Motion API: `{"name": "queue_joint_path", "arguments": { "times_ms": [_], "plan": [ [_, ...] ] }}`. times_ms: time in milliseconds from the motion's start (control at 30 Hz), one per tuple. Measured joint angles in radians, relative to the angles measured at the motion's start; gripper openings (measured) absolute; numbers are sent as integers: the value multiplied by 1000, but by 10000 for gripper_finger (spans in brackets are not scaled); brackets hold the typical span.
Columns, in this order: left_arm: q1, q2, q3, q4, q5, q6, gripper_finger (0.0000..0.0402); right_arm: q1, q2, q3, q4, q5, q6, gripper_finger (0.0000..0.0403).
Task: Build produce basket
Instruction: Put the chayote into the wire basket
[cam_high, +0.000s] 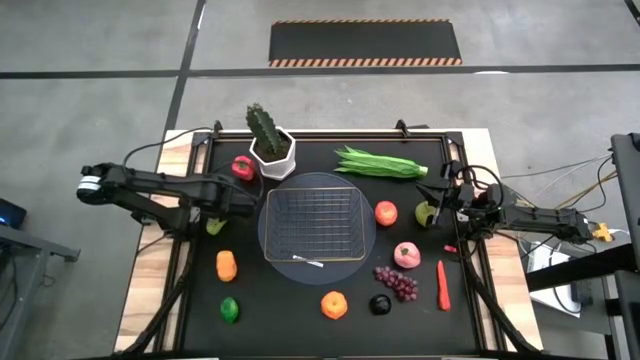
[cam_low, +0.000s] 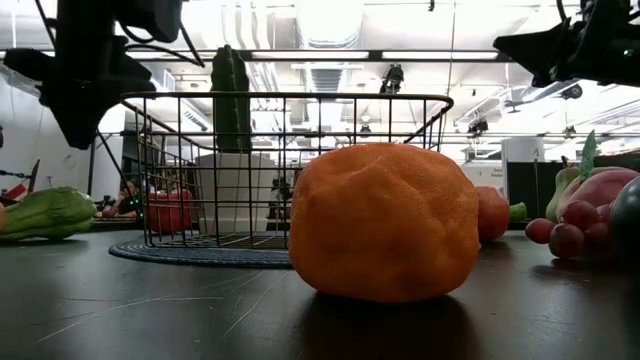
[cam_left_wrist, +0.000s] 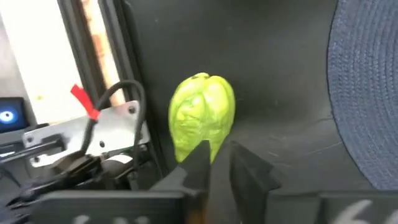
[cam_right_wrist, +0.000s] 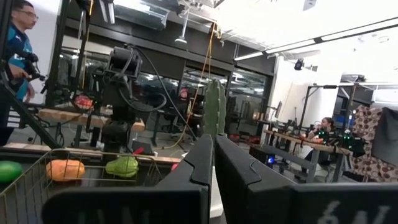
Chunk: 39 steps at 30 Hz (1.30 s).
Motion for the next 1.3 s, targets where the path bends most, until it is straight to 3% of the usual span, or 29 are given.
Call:
{"name": "queue_joint_path", "arguments": {
  "times_ms": [300, 433, 633, 1000, 1300],
  "plan": [
    [10, 6, -84, 26, 34, -27, 226, 0, 0, 0, -5, 0, 0, 9],
    [10, 0, -129, 48, 33, -20, 267, 0, 0, 0, -7, 0, 0, 9],
    [10, 1, -196, 173, 31, 4, 271, 0, 0, 0, -7, 0, 0, 9],
    [12, 40, -253, 201, -23, -4, 270, 0, 0, 0, -7, 0, -8, 9],
    [12, 93, -254, 199, -42, 4, 194, 0, 0, 0, -7, 0, -7, 9]
  ]
}}
